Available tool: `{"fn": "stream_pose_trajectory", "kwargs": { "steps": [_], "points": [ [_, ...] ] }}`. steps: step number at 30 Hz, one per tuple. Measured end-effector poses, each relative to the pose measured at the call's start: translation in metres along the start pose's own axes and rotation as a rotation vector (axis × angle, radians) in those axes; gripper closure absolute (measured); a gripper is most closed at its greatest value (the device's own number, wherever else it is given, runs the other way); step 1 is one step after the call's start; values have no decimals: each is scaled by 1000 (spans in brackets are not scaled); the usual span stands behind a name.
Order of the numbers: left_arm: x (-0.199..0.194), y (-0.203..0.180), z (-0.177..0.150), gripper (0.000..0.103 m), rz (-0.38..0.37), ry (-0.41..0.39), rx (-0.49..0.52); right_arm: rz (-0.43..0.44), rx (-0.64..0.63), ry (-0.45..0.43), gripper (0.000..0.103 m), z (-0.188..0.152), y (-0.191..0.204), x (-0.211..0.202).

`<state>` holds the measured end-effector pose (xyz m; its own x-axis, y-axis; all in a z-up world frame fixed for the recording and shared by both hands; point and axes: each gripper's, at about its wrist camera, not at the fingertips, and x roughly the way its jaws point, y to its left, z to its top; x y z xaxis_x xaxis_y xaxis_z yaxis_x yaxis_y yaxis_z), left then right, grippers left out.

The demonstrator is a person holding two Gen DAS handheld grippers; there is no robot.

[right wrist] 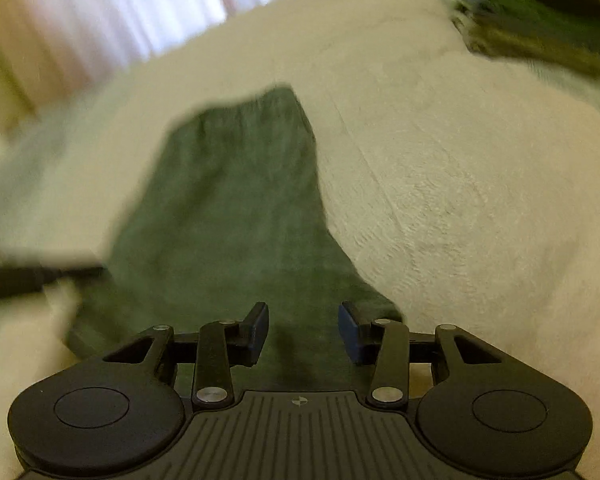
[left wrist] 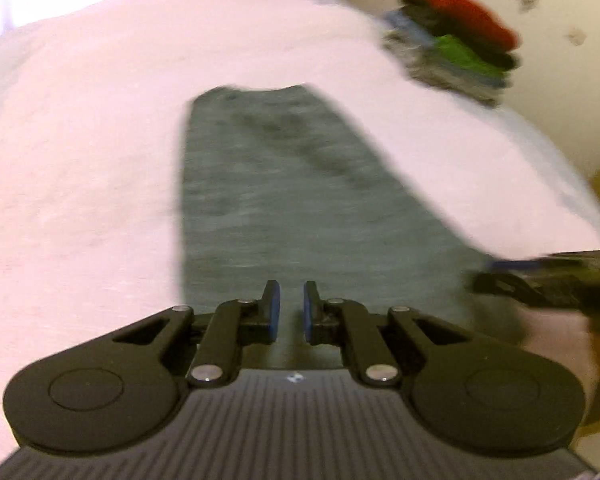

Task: Fold clothes

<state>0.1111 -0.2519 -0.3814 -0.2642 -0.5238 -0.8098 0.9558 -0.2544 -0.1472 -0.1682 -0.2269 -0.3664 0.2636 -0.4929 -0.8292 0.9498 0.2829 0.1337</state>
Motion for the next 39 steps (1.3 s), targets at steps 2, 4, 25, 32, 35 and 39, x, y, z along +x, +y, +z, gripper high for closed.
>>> {"fn": "stream_pose_trajectory", "kwargs": {
  "steps": [2,4,25,32,35,39],
  "points": [
    [8,8,-11,96,36,58,11,-99,-80,47,60,-19,3,5],
    [-2,13,-24,96,15,63,-25,-89,6,79,59,-27,-12,-1],
    [-3,90,-59,102,-325,69,-729,415,684,118,98,-35,-115,3],
    [-12,48,-84,101,-330,88,-687,347,572,81,99,-19,-133,-38],
    [-6,31,-94,98,-230,91,-676,213,511,173,94,-29,-132,-20],
    [-29,19,-77,87,-64,85,-569,33,434,129,38,-19,-121,-34]
  ]
}}
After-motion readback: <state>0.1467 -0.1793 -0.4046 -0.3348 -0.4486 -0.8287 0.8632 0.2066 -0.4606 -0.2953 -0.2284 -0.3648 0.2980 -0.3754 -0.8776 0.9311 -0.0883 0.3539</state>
